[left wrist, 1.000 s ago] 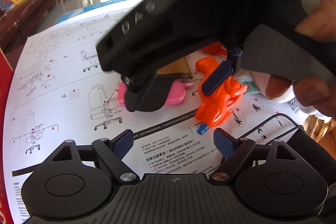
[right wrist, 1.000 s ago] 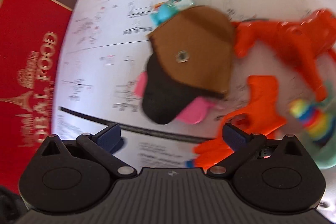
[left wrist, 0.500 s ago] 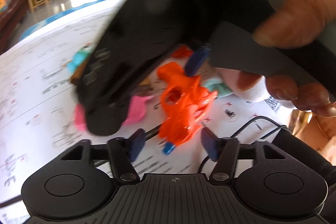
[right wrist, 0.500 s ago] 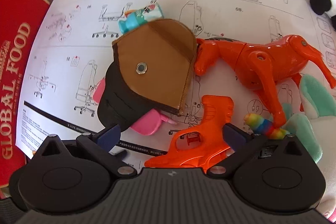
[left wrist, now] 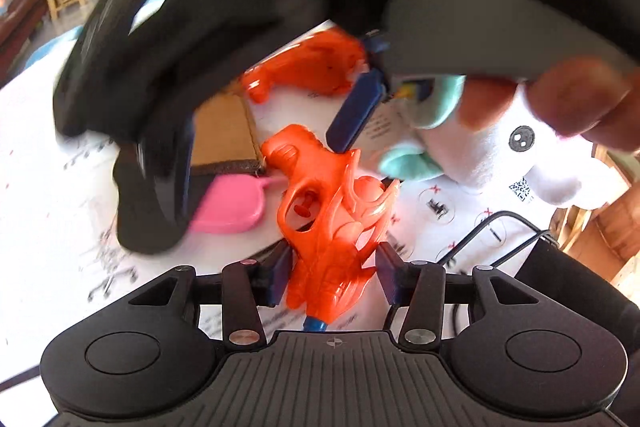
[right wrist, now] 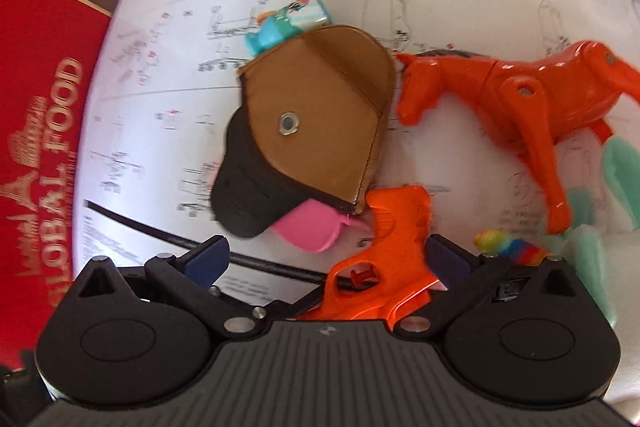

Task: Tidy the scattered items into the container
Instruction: 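Close the left gripper on the orange toy gun while the right gripper grips it too, then lift the orange toy gun off the sheet with both grippers, then carry the orange toy gun with both grippers and drop it into the red box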

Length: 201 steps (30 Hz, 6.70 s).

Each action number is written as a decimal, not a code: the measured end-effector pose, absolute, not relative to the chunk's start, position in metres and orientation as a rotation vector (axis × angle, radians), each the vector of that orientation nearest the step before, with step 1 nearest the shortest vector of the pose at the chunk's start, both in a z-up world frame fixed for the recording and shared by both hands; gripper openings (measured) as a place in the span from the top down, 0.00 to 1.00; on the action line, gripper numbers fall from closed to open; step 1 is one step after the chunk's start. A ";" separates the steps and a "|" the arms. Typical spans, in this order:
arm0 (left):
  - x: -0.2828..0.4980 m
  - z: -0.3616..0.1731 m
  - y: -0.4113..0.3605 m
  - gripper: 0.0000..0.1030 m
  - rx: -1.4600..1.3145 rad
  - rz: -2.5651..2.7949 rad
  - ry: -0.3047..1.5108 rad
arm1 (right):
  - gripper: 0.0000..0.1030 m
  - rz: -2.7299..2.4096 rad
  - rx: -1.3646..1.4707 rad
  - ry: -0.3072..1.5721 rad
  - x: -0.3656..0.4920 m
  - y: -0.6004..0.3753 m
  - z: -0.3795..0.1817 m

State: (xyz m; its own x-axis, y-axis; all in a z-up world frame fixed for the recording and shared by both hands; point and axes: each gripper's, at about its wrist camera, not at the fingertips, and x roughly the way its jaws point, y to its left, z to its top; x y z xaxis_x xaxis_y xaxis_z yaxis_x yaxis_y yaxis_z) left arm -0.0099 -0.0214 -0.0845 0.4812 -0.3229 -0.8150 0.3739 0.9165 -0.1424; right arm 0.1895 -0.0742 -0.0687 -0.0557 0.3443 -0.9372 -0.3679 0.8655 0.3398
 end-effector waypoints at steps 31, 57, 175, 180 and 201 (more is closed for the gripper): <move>-0.051 -0.079 0.013 0.38 0.037 -0.293 0.978 | 0.47 0.630 0.288 1.449 0.152 -0.105 -0.083; -0.056 -0.079 0.026 0.76 0.001 -0.287 0.974 | 0.31 0.618 0.220 1.352 0.155 -0.089 -0.057; -0.084 0.094 0.109 0.72 -0.068 0.154 0.664 | 0.68 1.025 -0.031 0.854 0.087 0.028 0.127; -0.104 0.117 0.154 0.72 -0.127 0.292 0.593 | 0.68 1.161 -0.109 0.774 0.062 0.090 0.159; -0.175 0.128 0.258 0.72 -0.146 0.585 0.622 | 0.66 1.438 -0.210 0.830 -0.005 0.235 0.163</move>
